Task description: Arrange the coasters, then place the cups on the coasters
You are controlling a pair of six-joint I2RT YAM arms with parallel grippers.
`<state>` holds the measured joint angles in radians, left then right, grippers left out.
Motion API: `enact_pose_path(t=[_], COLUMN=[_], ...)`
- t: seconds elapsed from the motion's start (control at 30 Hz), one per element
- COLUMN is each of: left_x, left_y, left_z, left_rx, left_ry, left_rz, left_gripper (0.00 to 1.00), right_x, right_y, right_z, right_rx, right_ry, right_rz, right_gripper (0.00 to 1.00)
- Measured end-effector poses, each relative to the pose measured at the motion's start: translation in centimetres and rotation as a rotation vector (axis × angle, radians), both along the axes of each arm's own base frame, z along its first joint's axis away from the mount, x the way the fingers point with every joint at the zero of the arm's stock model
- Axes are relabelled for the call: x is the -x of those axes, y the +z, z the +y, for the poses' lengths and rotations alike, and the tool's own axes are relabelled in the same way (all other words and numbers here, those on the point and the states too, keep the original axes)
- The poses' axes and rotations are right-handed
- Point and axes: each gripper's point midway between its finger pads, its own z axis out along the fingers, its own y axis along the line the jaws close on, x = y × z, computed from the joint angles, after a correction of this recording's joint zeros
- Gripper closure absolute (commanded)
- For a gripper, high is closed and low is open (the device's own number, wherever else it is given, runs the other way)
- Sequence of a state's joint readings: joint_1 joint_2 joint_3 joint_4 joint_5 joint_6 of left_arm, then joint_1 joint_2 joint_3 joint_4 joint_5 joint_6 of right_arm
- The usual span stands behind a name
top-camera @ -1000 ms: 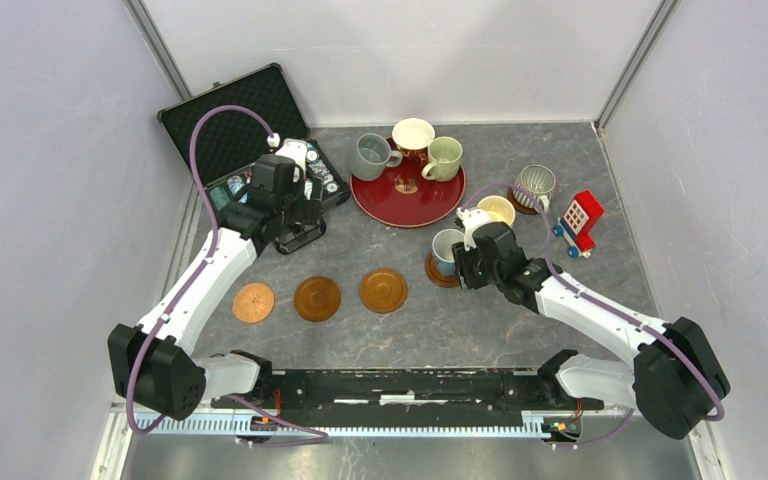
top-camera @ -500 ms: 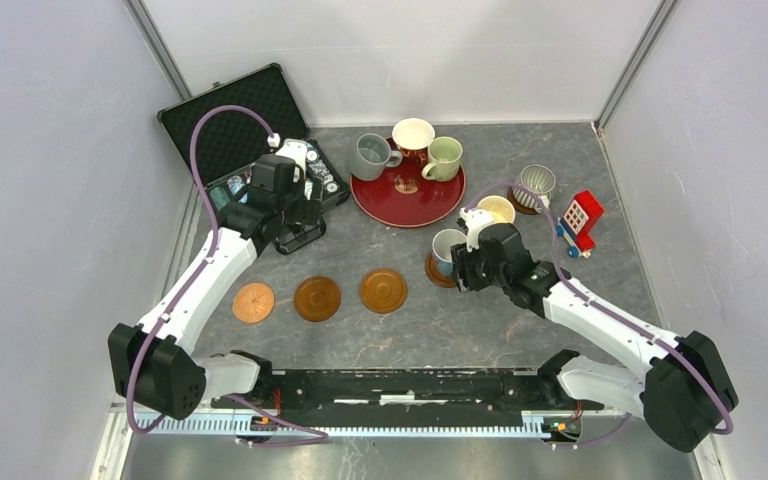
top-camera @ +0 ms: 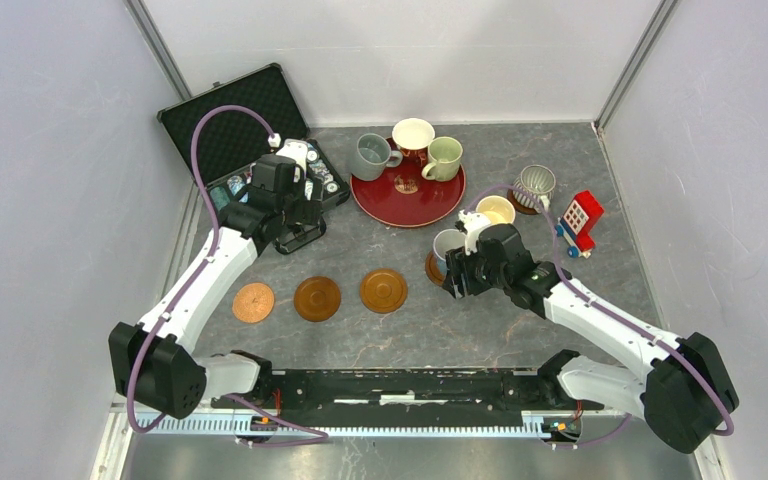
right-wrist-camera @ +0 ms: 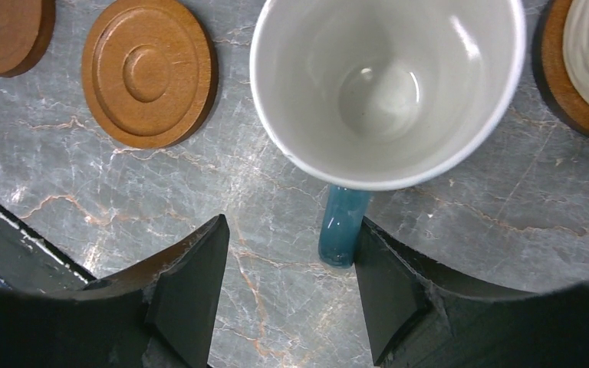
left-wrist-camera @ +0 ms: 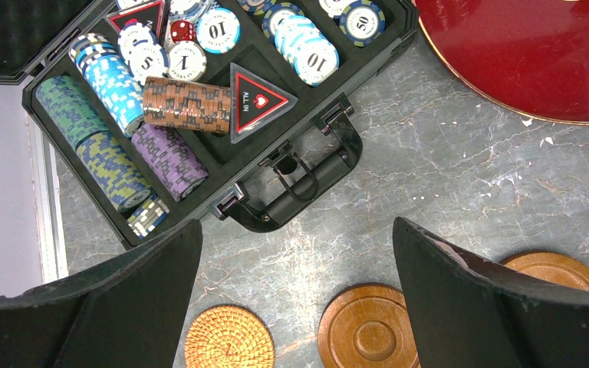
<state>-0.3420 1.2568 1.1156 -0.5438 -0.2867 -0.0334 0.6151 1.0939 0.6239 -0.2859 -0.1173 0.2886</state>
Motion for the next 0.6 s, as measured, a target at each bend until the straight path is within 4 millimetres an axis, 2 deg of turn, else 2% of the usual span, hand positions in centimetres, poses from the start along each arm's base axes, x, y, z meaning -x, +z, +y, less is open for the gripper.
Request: enact_pose_path(t=[0.13,0.33,0.6], left_x=[0.0,0.1,-0.7], left_y=[0.0,-0.3,-0.1], left_z=[0.0,-0.5,-3.0], left_rx=[0.001,0.015,0.053], left_ry=[-0.001,-0.025,-0.158], left_rz=[0.0,0.017,0.052], left_gripper=[0.0,0.0,0.0], right_x=[0.2,-0.5,-2.8], right_y=[0.0,0.1,3.5], right_z=[0.2,-1.0,-1.5], right_rx=[-0.007,0.054,0.12], right_ry=[0.007,-0.012,0.028], right_rz=[0.007,-0.019,-0.145], right_gripper=[0.31,0.02,0.02])
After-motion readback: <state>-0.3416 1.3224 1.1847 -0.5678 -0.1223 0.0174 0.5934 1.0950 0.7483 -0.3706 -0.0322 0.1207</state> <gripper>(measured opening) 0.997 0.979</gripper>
